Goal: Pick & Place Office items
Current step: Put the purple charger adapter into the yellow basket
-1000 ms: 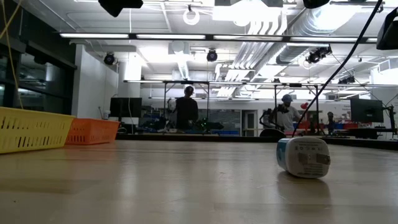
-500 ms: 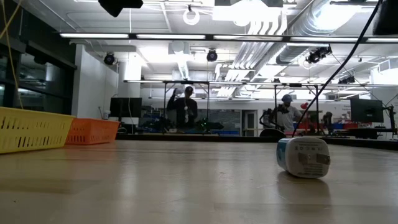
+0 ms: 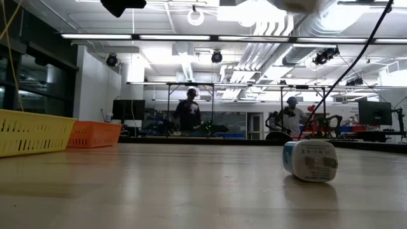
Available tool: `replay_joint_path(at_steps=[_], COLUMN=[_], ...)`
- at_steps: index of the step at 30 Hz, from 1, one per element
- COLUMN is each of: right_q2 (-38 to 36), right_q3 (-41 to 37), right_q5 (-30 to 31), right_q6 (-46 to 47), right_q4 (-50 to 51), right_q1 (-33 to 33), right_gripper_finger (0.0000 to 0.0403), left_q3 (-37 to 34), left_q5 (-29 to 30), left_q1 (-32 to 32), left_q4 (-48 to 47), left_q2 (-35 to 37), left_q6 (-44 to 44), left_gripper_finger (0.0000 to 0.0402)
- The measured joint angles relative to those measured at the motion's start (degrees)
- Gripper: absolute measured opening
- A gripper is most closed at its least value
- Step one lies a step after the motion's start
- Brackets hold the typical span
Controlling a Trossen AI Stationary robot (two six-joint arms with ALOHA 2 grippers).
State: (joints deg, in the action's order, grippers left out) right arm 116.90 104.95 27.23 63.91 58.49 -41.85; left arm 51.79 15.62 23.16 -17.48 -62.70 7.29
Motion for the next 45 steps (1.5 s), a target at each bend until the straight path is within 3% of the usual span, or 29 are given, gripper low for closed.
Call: replay_joint_path(at_steps=[22,29,38,45], right_q2=[-1.9,-3.4,-4.6,-4.6], right_q3=[0.0,0.0,0.0,0.0], right_q5=[19.2,22.2,27.0,30.6], right_q6=[-27.1,-30.8,-33.5,-35.8], right_q4=[-17.3,-20.3,-20.4,-21.2], right_q1=[5.4,5.1,4.0,4.0], right_gripper_finger=[0.0117,0.0117,0.0117,0.0117], left_q3=[0.0,0.0,0.0,0.0], left_q5=[0.0,-0.1,-6.3,-6.8], left_q1=[0.0,0.0,0.0,0.0], left_q4=[2.1,7.3,14.3,16.9], left_q2=[0.0,0.0,0.0,0.0], left_q6=[0.0,1.8,2.7,3.1], left_gripper_finger=[0.0203,0.0203,0.0203,0.0203])
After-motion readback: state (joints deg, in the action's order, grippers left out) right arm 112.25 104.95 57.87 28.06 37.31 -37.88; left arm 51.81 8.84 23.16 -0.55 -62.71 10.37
